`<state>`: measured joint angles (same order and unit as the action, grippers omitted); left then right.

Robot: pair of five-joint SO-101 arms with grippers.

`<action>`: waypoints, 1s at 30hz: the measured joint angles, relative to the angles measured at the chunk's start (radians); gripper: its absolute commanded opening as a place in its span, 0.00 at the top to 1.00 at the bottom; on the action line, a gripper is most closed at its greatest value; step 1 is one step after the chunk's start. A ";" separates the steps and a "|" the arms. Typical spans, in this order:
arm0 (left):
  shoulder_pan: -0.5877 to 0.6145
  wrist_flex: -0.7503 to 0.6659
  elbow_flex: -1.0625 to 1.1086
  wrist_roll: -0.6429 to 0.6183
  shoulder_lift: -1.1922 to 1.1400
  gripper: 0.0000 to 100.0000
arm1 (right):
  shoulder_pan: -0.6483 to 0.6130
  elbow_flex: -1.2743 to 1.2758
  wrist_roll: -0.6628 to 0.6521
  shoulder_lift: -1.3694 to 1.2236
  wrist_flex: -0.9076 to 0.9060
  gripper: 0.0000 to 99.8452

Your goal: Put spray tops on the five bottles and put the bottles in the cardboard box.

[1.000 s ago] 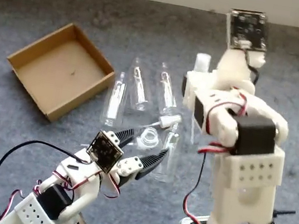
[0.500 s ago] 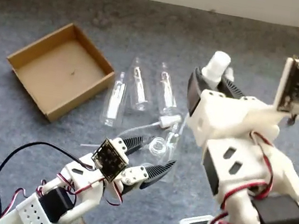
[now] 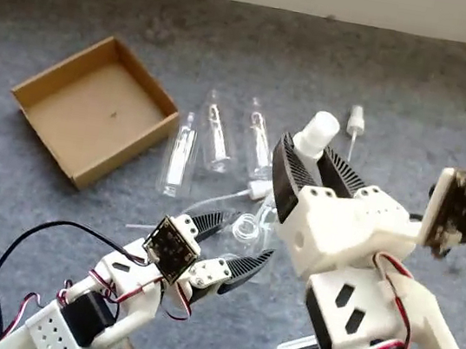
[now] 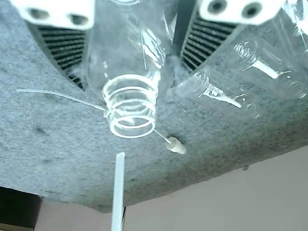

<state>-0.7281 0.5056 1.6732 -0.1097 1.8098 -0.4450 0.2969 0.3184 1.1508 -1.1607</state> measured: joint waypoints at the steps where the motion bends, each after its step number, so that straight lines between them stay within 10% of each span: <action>1: 0.000 0.000 0.000 0.000 0.000 0.92 | 0.000 0.046 0.000 0.023 0.034 0.99; 10: 0.000 0.000 0.000 0.000 0.000 0.92 | 0.000 0.339 0.002 0.120 0.166 0.99; 30: 0.000 -0.002 0.000 0.000 0.000 0.92 | 0.000 0.161 -0.046 0.167 0.074 0.99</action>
<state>-0.7281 0.5040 1.6732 -0.1097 1.8098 -0.4450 0.4580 0.2723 1.3180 -1.0871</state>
